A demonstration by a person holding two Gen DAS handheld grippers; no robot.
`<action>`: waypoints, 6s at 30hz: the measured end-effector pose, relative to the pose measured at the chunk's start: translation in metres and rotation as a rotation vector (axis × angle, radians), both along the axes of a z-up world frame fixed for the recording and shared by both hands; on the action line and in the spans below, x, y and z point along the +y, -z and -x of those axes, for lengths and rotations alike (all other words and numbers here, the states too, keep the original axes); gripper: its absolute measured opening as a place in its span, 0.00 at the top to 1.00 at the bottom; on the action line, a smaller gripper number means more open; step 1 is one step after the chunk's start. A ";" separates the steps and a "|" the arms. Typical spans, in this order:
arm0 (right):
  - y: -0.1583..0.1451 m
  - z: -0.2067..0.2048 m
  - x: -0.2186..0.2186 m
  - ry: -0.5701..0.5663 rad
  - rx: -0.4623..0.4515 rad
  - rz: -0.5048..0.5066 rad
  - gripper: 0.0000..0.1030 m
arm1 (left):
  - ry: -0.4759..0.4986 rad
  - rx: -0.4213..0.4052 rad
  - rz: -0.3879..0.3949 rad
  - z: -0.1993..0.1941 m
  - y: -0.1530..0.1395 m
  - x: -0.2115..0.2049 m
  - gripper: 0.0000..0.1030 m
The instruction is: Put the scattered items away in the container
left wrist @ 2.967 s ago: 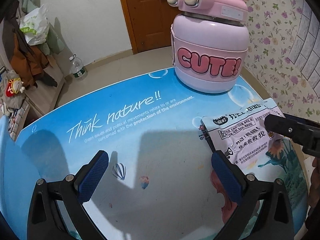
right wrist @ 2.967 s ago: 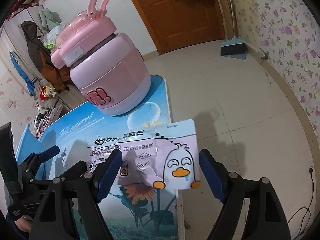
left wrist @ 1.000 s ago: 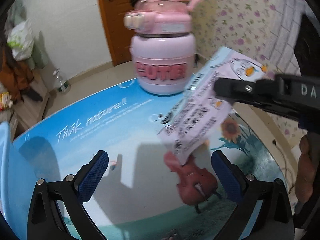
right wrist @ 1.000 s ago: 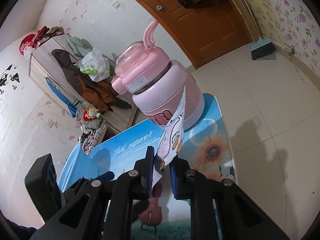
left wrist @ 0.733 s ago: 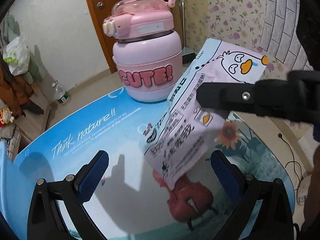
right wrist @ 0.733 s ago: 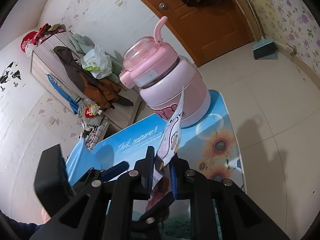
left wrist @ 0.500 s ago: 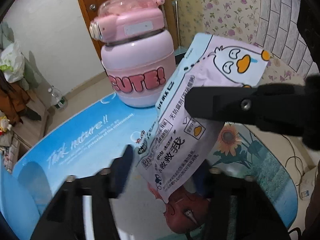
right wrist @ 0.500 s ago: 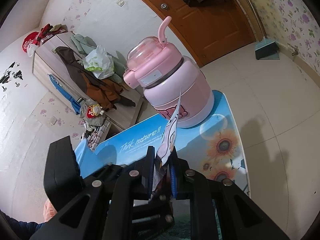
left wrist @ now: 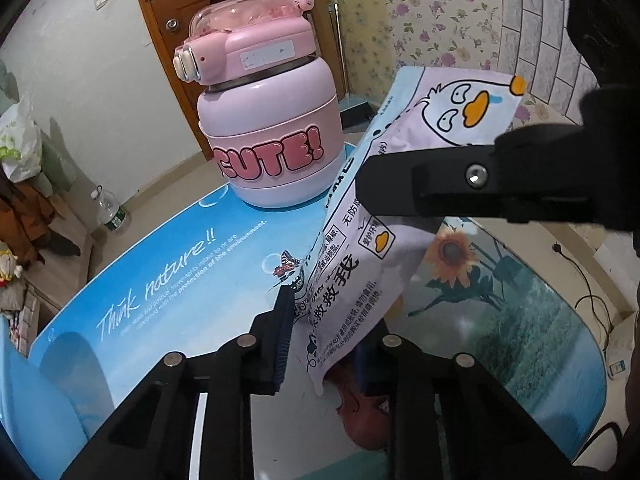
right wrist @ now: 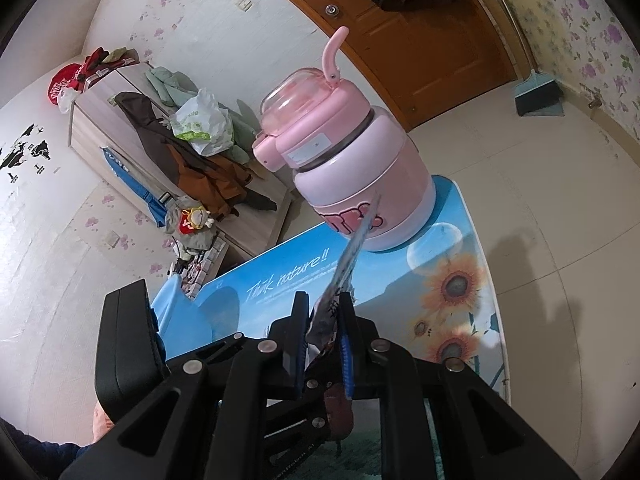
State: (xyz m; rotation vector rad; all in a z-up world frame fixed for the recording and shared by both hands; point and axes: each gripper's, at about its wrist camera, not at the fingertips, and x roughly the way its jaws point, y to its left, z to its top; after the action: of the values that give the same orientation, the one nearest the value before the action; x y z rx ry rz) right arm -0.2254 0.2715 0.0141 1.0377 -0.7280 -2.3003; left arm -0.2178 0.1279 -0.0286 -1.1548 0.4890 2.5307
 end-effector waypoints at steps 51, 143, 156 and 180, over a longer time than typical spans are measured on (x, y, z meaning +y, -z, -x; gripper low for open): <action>-0.028 -0.104 -0.046 -0.054 0.000 0.010 0.87 | -0.014 0.044 -0.138 -0.087 -0.016 -0.035 0.21; -0.107 -0.100 -0.315 -0.474 0.158 0.004 0.86 | -0.415 0.223 -0.153 -0.116 -0.070 -0.275 0.68; -0.078 -0.073 -0.321 -0.461 0.090 0.010 0.85 | -0.416 0.190 -0.134 -0.106 -0.058 -0.284 0.67; -0.054 -0.060 -0.318 -0.409 0.023 -0.063 0.81 | -0.440 0.169 -0.168 -0.109 -0.055 -0.286 0.62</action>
State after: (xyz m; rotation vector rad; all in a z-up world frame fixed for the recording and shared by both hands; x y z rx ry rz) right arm -0.1654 -0.0461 0.0684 1.0728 -0.3909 -1.9862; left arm -0.1089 -0.1584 0.0266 -1.0856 0.0555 2.9905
